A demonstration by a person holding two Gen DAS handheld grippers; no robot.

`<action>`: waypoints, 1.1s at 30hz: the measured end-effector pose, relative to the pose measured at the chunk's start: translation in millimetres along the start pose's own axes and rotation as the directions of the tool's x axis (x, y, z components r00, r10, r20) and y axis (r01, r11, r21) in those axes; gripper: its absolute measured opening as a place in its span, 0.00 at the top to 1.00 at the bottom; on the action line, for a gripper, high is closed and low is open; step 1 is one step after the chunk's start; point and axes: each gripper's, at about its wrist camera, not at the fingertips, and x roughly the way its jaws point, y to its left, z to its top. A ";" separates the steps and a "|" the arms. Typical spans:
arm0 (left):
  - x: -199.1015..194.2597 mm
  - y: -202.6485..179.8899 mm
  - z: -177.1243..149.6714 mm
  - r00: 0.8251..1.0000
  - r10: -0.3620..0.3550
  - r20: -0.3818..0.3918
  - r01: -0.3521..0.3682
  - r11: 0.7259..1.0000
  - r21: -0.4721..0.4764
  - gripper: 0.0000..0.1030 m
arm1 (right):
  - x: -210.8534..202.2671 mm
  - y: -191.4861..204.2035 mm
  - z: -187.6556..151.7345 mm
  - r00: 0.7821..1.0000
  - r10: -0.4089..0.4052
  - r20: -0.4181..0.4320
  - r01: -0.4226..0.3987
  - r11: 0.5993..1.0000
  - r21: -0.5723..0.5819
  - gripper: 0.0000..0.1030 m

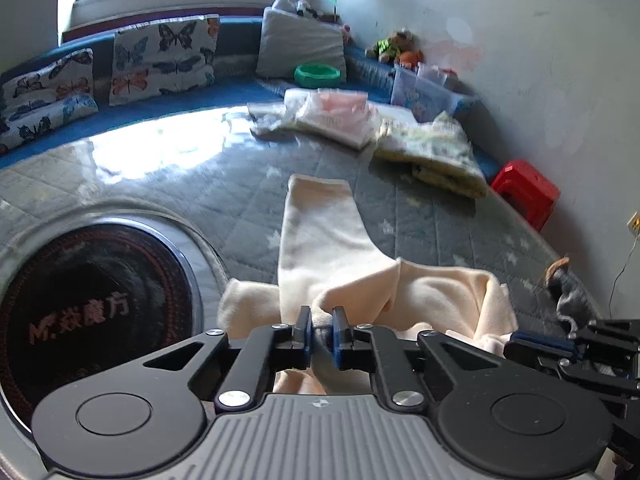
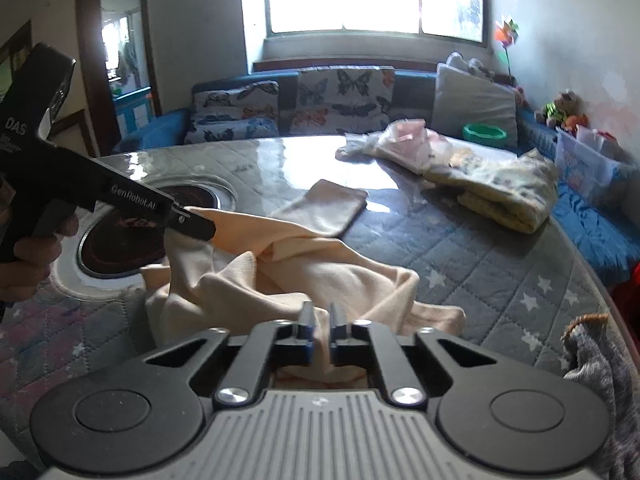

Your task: Fold clothes

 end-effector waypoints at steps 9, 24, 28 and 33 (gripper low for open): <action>-39.4 8.3 -6.3 0.997 -0.022 0.076 0.022 1.000 0.002 0.90 | -5.7 10.9 6.2 1.000 0.004 0.013 -0.003 0.999 -0.047 0.70; -79.5 52.6 -49.9 0.998 -0.009 0.068 0.015 0.997 -0.079 0.90 | 30.6 26.8 23.5 0.995 0.097 -0.033 -0.100 0.988 -0.116 0.47; -79.0 63.5 -58.6 0.999 0.013 0.049 -0.008 0.995 -0.103 0.90 | 48.0 35.9 24.5 0.992 0.110 -0.067 -0.119 0.983 -0.141 0.47; -75.6 72.2 -65.4 0.999 0.028 0.024 -0.025 0.993 -0.119 0.89 | 72.5 46.4 20.2 0.986 0.092 -0.142 -0.116 0.978 -0.174 0.57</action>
